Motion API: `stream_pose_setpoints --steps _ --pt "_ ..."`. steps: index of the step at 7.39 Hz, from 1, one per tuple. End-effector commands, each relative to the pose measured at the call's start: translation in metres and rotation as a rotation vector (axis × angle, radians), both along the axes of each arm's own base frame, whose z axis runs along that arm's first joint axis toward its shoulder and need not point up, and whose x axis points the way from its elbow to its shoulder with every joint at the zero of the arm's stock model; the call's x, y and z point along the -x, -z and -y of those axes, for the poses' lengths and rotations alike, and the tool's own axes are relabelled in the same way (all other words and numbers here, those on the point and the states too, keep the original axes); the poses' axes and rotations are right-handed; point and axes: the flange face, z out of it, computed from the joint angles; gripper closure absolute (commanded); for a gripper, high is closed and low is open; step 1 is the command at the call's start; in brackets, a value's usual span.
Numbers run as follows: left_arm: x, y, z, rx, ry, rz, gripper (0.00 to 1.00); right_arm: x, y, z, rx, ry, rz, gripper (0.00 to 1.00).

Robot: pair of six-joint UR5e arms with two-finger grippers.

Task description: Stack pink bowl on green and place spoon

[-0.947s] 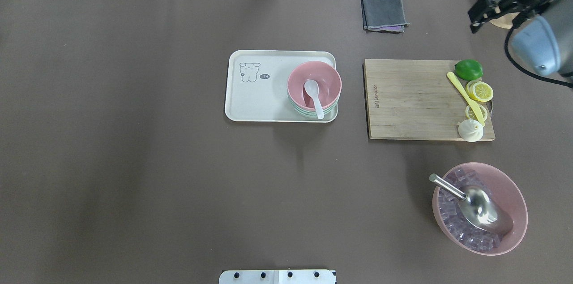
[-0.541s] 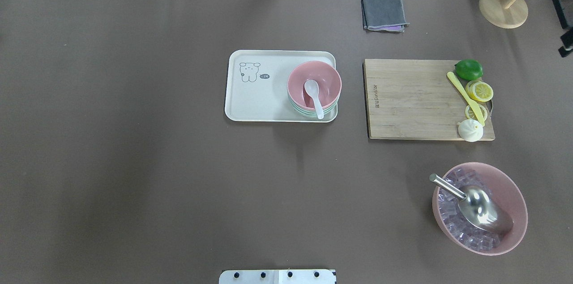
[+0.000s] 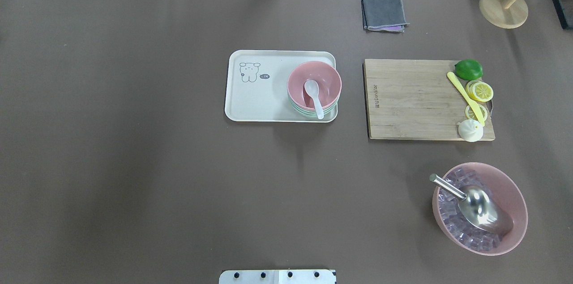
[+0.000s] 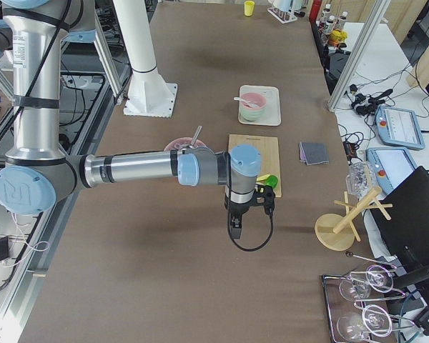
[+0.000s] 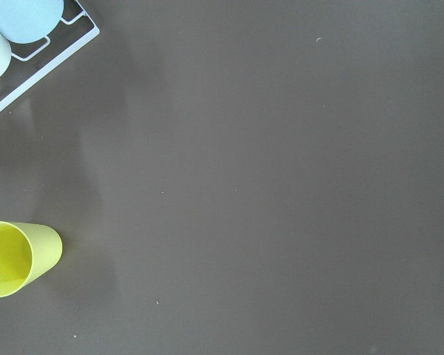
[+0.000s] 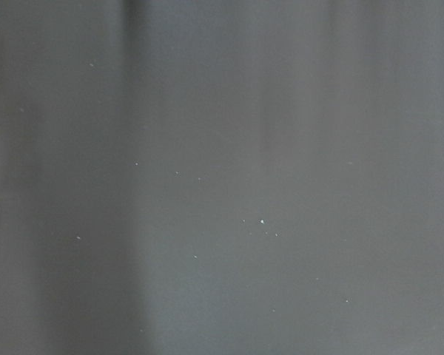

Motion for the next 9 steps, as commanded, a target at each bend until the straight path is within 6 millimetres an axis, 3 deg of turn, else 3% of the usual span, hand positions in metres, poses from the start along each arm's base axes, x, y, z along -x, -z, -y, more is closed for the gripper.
stream_pose_setpoints --steps 1,5,9 --pt "0.000 -0.020 -0.014 0.041 0.001 0.002 0.02 -0.009 -0.017 -0.024 0.010 -0.025 0.003 0.00" --pt "-0.001 -0.041 -0.029 0.085 0.001 0.004 0.02 -0.013 -0.022 -0.032 0.021 -0.032 0.002 0.00" --pt "-0.001 -0.045 -0.032 0.096 0.002 0.005 0.02 -0.015 -0.014 -0.031 0.007 -0.039 0.004 0.00"
